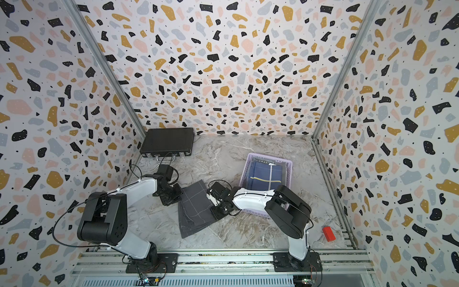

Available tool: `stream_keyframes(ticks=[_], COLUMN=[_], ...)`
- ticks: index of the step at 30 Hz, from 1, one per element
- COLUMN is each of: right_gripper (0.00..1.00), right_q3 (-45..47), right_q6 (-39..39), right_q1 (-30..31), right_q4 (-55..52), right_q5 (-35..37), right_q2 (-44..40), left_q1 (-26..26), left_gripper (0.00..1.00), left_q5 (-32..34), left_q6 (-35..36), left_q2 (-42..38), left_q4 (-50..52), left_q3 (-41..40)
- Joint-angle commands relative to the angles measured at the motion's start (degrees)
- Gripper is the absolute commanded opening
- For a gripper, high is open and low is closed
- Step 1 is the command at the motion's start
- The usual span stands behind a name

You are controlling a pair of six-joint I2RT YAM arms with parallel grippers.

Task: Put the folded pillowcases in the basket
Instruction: Pick up the pillowcase at the center of the board, then place the pillowcase in the basket.

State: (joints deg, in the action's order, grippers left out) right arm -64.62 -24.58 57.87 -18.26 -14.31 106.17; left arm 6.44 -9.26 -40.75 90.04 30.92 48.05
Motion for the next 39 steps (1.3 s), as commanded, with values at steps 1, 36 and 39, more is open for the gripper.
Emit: stream_keyframes(ticks=[1, 36, 39], right_gripper=[0.00, 0.00, 0.00], right_q3=[1.3, 20.6, 22.8], right_q6=[-1.5, -4.9, -4.3], right_q1=[0.1, -26.5, -31.8], right_q4=[-0.4, -26.5, -21.9], right_q5=[-0.5, 28.6, 23.3], right_q2=[-3.2, -53.2, -49.3], left_q1=[2.5, 37.4, 37.4], left_gripper=[0.00, 0.00, 0.00], left_q5=[1.9, -10.7, -10.2], left_q6=[0.2, 14.7, 13.4], left_q2=[-2.2, 43.8, 47.4], left_q4=[0.6, 7.7, 7.7], left_q3=[-1.6, 86.0, 89.2])
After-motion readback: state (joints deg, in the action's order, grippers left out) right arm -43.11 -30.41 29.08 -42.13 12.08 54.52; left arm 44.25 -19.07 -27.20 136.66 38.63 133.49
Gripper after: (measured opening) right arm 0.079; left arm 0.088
